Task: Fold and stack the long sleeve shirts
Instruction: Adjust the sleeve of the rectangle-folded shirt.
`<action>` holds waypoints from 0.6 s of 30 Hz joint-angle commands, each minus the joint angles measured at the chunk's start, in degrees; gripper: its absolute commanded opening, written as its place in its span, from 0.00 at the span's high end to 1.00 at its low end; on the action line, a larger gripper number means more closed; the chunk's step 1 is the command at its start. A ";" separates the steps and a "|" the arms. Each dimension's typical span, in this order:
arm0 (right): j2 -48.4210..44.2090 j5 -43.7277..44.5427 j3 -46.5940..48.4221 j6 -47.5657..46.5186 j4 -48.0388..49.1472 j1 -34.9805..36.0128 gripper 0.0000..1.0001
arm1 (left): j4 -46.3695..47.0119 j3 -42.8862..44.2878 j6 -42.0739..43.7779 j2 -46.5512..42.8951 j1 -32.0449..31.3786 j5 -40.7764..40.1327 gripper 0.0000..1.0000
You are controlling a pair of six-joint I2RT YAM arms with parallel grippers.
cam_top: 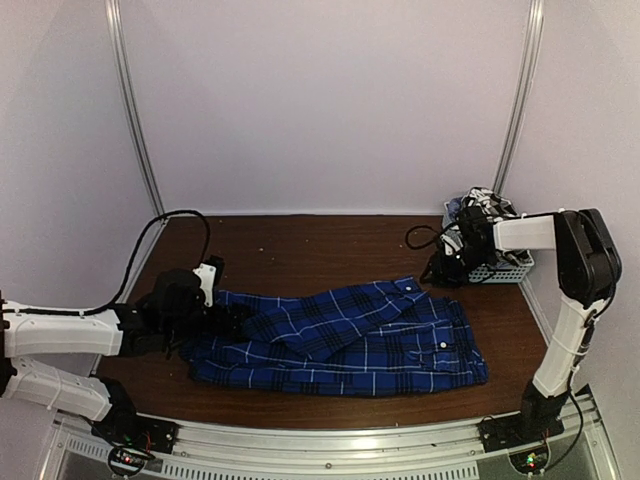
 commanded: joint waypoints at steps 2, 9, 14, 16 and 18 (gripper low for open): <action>0.85 -1.21 -2.76 0.18 2.70 -1.22 0.55 | 0.70 1.53 -1.51 0.67 -0.05 0.40 0.02; 2.28 -2.85 -4.18 0.86 4.57 -1.76 0.55 | 1.23 1.25 -2.47 1.16 -0.04 0.66 0.02; 3.84 -5.68 -4.83 1.94 6.46 -1.88 0.56 | 1.23 0.71 -2.98 1.08 -0.04 0.30 0.02; 4.13 -7.08 -5.38 2.46 7.47 -1.87 0.58 | 1.21 0.47 -3.14 0.88 -0.04 0.37 0.02; 4.19 -8.20 -5.91 2.97 8.21 -1.87 0.62 | 1.23 0.20 -3.26 0.61 0.00 0.17 0.02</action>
